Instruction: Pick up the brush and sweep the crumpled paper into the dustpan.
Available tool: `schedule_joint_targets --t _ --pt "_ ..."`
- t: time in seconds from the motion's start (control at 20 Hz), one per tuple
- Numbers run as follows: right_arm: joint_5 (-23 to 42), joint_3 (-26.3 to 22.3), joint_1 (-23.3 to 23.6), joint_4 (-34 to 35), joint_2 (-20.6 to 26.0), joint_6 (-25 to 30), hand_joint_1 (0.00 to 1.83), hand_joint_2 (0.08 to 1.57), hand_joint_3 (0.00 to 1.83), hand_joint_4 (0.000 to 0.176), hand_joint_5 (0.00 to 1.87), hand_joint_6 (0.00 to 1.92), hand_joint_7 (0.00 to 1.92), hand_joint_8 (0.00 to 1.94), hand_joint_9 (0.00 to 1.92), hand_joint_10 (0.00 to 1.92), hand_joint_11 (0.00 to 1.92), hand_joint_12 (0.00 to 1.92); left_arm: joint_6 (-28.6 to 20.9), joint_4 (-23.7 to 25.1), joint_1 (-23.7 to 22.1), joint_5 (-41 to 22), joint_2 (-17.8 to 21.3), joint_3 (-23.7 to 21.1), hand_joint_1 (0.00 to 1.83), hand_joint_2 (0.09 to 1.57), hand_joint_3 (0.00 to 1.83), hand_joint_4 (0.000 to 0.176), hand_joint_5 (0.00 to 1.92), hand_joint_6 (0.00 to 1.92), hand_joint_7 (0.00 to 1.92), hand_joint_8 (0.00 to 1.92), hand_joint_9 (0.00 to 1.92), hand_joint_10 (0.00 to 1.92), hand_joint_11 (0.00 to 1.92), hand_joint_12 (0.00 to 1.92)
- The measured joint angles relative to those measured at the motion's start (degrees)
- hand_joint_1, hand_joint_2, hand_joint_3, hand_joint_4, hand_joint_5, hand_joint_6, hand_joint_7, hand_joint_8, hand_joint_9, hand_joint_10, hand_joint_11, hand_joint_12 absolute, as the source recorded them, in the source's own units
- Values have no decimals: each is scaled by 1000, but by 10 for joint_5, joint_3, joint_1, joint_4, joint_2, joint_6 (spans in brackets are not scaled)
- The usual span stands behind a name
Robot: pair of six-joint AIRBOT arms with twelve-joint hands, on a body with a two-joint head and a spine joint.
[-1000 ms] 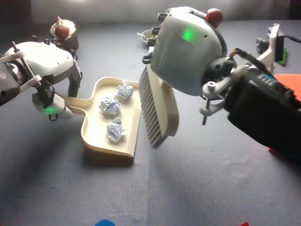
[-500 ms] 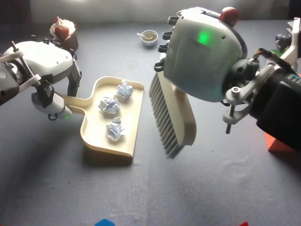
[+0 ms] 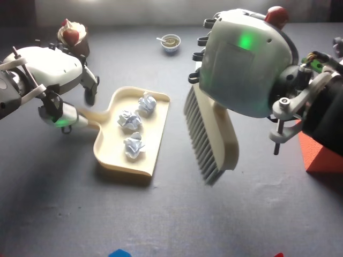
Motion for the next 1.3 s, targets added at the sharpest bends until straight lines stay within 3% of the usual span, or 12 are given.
schedule_joint_targets --t 0.1,0.25,0.3,0.4,0.5,0.6,0.75,0.8,0.9,0.95,1.05,1.3 --pt "-2 -10 2 4 4 0 1230 1129 0 0 860 1665 1122 1941 1238 1921 1293 1921 0 0 0 -1 0 0 903 1071 0 113 563 0 405 0 338 4 121 578" --pt "-7 -28 2 2 6 0 1178 1065 0 0 1082 824 1145 1941 1219 1921 1282 1921 0 0 0 -2 0 0 881 1076 0 105 560 1 405 3 334 2 115 565" --pt "-9 -32 2 -1 9 0 1153 972 0 0 1047 848 1113 1941 1180 1921 1245 1921 0 0 0 -2 0 0 881 1077 0 103 566 4 412 6 335 2 107 560" --pt "-11 -46 2 -9 22 -1 1087 870 0 0 821 1834 983 1941 1082 1921 1161 1921 0 0 0 -3 3 -3 875 1071 0 107 565 2 415 5 343 4 115 559" --pt "-4 -56 -1 -10 31 -2 1001 827 0 102 737 1918 768 1941 852 1921 954 1921 0 -2 -8 -2 4 -3 880 1073 0 111 565 3 411 3 339 2 103 553" --pt "-4 -62 -16 -14 35 -3 912 756 0 59 333 1921 419 1941 463 1921 525 1921 8 2 -27 0 10 -3 891 1085 2 100 577 8 387 0 314 0 77 545" --pt "-6 -65 -35 -18 41 -3 746 774 4 83 186 1613 130 1758 93 1920 82 1921 26 0 -51 9 21 -4 921 1065 0 102 627 16 414 7 325 3 89 558" --pt "-6 -67 -34 -18 45 -3 685 787 3 76 276 1314 196 1431 101 1700 16 1872 28 0 -56 8 25 -7 881 1083 5 111 608 6 404 1 316 0 75 557" --pt "-3 -73 -34 -21 54 -5 680 734 0 48 327 210 385 377 303 641 80 1101 49 -12 -73 13 36 -24 896 1078 0 111 631 5 419 3 340 2 67 611" --pt "-4 -77 -34 -19 59 -5 669 726 0 34 318 52 442 112 394 265 88 921 68 -28 -80 15 43 -35 889 1082 0 110 634 5 420 2 342 2 72 616" --pt "-16 -87 -24 13 71 -5 642 726 1 21 201 9 304 10 312 15 100 502 90 -55 -89 14 56 -56 881 1093 3 106 640 6 425 3 344 2 69 616" --pt "-65 -115 5 57 108 -6 595 729 0 0 61 0 101 0 107 0 62 120 145 -82 -133 9 63 -75 884 1089 0 109 640 4 447 12 364 9 93 626"
